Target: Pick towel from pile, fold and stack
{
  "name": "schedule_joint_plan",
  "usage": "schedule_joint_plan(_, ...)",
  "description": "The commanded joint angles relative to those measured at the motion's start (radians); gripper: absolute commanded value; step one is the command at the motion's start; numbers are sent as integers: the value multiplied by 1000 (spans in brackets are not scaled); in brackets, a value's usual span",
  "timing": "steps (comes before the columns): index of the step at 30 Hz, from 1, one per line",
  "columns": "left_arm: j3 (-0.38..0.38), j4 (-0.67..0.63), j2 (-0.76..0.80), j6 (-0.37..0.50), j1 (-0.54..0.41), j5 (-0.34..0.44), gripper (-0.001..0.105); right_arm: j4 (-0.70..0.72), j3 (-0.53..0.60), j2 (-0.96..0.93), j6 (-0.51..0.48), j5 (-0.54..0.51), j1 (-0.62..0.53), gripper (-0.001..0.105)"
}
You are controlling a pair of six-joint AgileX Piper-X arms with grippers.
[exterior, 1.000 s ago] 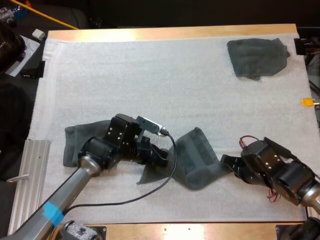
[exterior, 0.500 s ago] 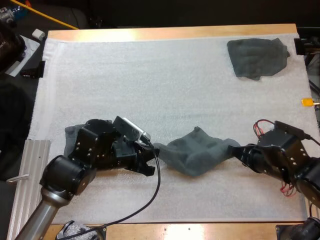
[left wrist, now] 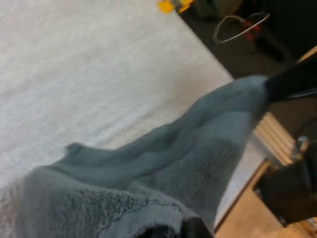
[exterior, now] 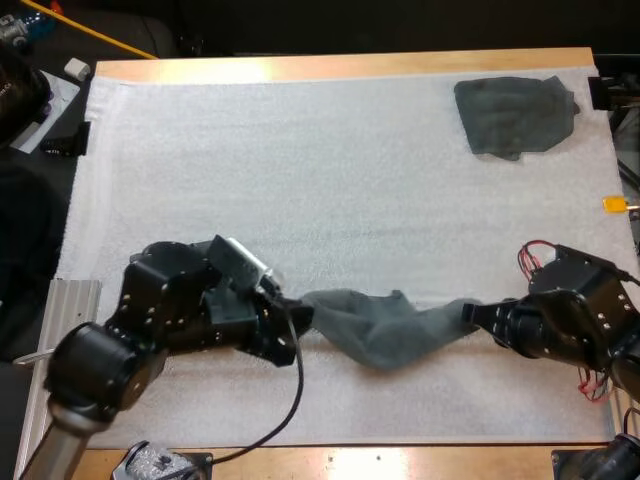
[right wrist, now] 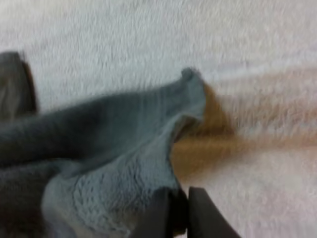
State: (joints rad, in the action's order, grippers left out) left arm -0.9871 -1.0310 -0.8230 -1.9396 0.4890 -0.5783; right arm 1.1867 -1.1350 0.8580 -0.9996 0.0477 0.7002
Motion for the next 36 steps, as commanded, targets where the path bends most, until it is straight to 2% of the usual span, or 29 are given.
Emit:
schedule_joint_plan(1,-39,-49,29,-16,3,-47,0,49,-26,-4,-15,59,3,0)
schedule_joint_plan(7,-37,-151,54,6,5,-58,0,65,-36,-9,-3,180,1,0)
schedule_joint_plan(11,-25,-162,48,35,7,-35,0,56,-31,2,12,178,-2,0)
schedule_joint_plan(13,-8,-152,33,54,6,11,0,51,-26,16,18,153,0,0)
schedule_joint_plan(17,45,-108,-15,96,4,153,0,0,17,79,19,53,-2,0)
schedule_joint_plan(20,8,-136,16,47,1,59,0,37,-5,19,13,136,2,0)
schedule_joint_plan(25,-24,-163,25,34,1,32,0,52,-9,-18,18,280,6,0)
schedule_joint_plan(28,-27,-177,23,45,2,36,0,62,-11,-20,20,316,8,0)
schedule_joint_plan(32,-14,-193,21,77,5,69,0,75,-11,3,19,293,6,0)
schedule_joint_plan(36,27,-162,-17,121,3,174,0,33,14,76,17,183,3,0)
